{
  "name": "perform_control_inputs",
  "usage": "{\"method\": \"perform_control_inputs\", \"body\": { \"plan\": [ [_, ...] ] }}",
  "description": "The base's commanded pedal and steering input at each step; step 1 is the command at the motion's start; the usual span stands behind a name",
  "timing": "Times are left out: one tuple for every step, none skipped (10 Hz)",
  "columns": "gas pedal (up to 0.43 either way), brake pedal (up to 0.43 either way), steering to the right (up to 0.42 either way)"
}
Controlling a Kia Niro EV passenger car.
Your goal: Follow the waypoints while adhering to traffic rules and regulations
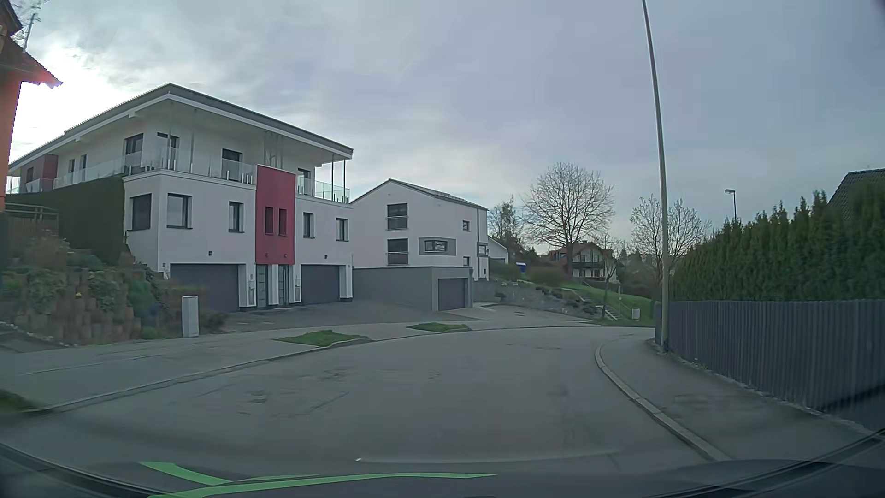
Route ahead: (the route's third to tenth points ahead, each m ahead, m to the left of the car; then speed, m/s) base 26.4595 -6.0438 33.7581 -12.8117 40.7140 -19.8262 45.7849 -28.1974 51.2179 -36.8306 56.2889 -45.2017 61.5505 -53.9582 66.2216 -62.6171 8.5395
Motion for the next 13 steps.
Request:
{"method": "perform_control_inputs", "body": {
  "plan": [
    [0.000,0.000,0.072],
    [0.000,0.000,0.072],
    [0.000,0.000,0.072],
    [0.000,0.000,0.072],
    [0.000,0.000,0.073],
    [0.000,0.000,0.075],
    [0.000,0.000,0.076],
    [0.000,0.000,0.076],
    [0.000,0.000,0.076],
    [0.000,0.000,0.078],
    [0.000,0.000,0.080],
    [0.000,0.000,0.080],
    [0.000,0.000,0.081]
  ]
}}
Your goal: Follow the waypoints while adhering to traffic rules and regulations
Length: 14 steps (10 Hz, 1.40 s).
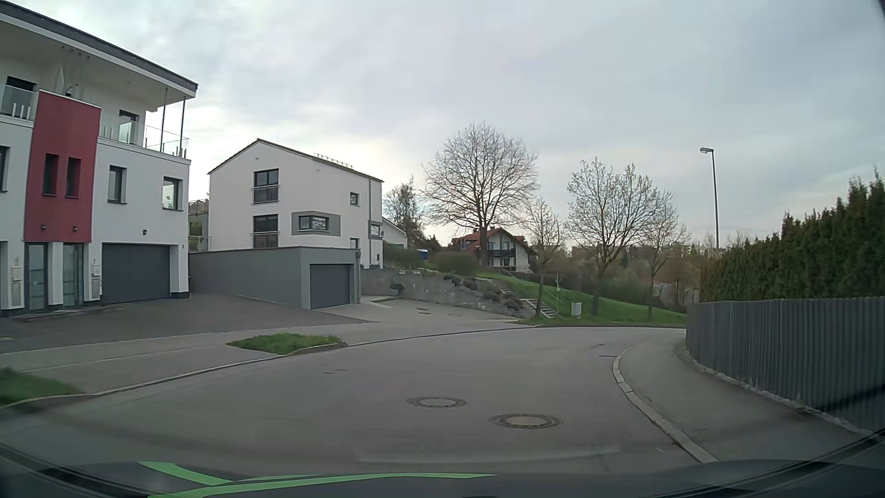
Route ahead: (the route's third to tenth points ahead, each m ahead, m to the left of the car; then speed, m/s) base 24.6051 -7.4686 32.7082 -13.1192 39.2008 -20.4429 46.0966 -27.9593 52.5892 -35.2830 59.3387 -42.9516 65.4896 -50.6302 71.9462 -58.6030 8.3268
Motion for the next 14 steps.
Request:
{"method": "perform_control_inputs", "body": {
  "plan": [
    [0.000,0.000,0.084],
    [0.000,0.000,0.086],
    [0.000,0.000,0.087],
    [0.000,0.000,0.088],
    [0.000,0.000,0.089],
    [0.000,0.000,0.093],
    [0.000,0.000,0.097],
    [0.000,0.000,0.102],
    [0.000,0.000,0.105],
    [0.000,0.000,0.104],
    [0.000,0.000,0.104],
    [0.000,0.000,0.106],
    [0.000,0.000,0.104],
    [0.000,0.000,0.101]
  ]
}}
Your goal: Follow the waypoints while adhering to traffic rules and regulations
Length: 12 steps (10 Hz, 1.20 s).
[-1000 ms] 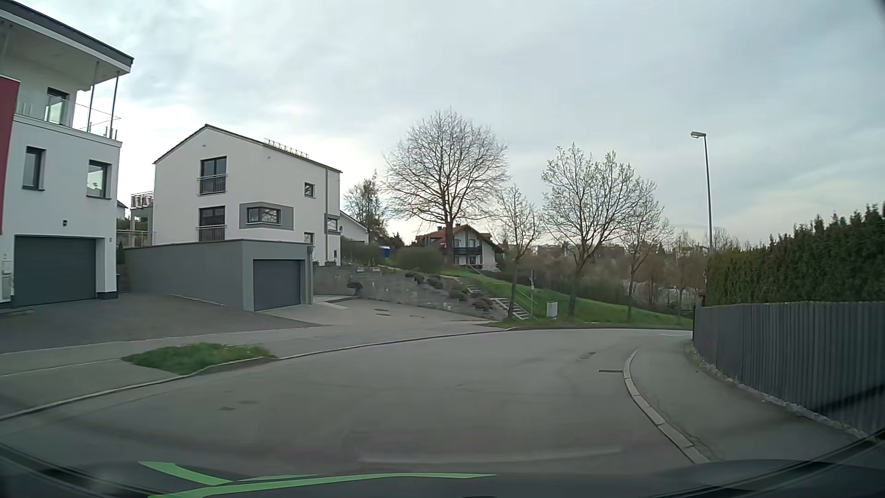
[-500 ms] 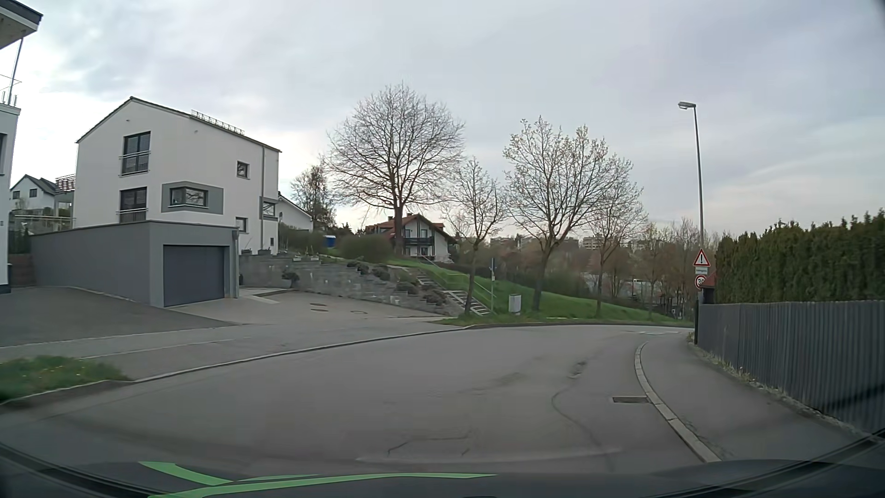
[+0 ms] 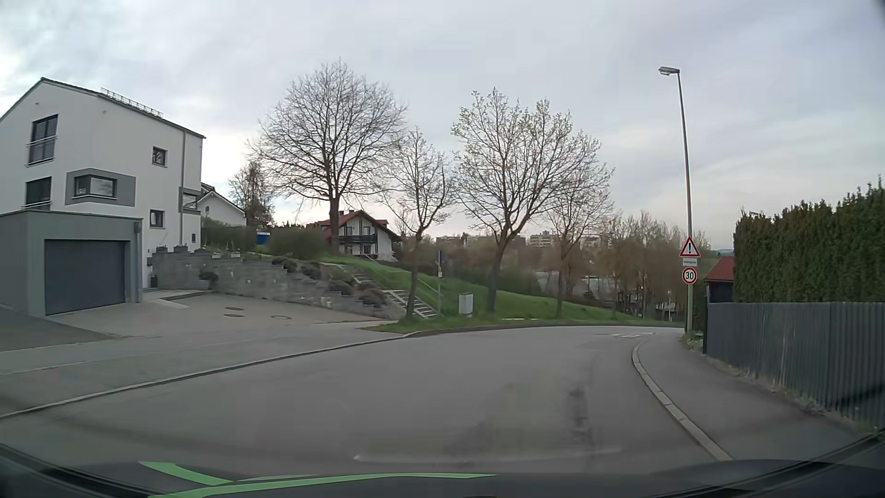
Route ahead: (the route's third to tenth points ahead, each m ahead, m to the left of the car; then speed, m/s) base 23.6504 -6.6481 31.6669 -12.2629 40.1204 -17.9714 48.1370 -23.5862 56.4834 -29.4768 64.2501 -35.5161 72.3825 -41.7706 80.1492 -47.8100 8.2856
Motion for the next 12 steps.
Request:
{"method": "perform_control_inputs", "body": {
  "plan": [
    [0.000,0.000,0.104],
    [0.000,0.000,0.107],
    [0.000,0.000,0.104],
    [0.000,0.000,0.103],
    [0.000,0.000,0.104],
    [0.000,0.006,0.105],
    [0.000,0.037,0.105],
    [0.000,0.043,0.105],
    [0.000,0.055,0.105],
    [0.000,0.079,0.105],
    [0.000,0.079,0.104],
    [0.000,0.079,0.103]
  ]
}}
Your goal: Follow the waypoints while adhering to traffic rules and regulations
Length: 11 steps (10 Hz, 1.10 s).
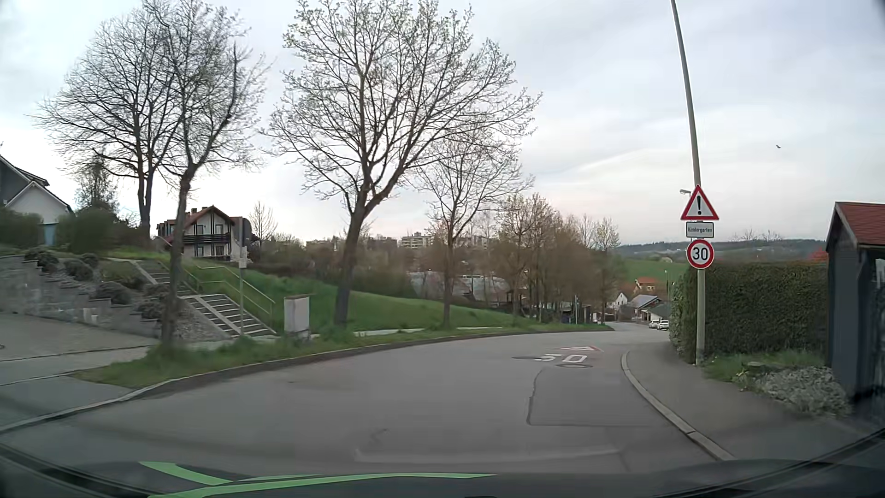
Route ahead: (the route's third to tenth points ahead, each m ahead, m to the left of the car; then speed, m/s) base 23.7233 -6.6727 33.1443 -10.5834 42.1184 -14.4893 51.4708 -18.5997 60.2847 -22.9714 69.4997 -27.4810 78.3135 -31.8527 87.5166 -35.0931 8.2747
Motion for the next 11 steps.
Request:
{"method": "perform_control_inputs", "body": {
  "plan": [
    [0.000,0.079,0.103],
    [0.000,0.079,0.101],
    [0.000,0.079,0.101],
    [0.000,0.085,0.101],
    [0.000,0.085,0.100],
    [0.000,0.085,0.099],
    [0.000,0.085,0.099],
    [0.000,0.085,0.099],
    [0.000,0.085,0.097],
    [0.000,0.098,0.097],
    [0.000,0.140,0.097]
  ]
}}
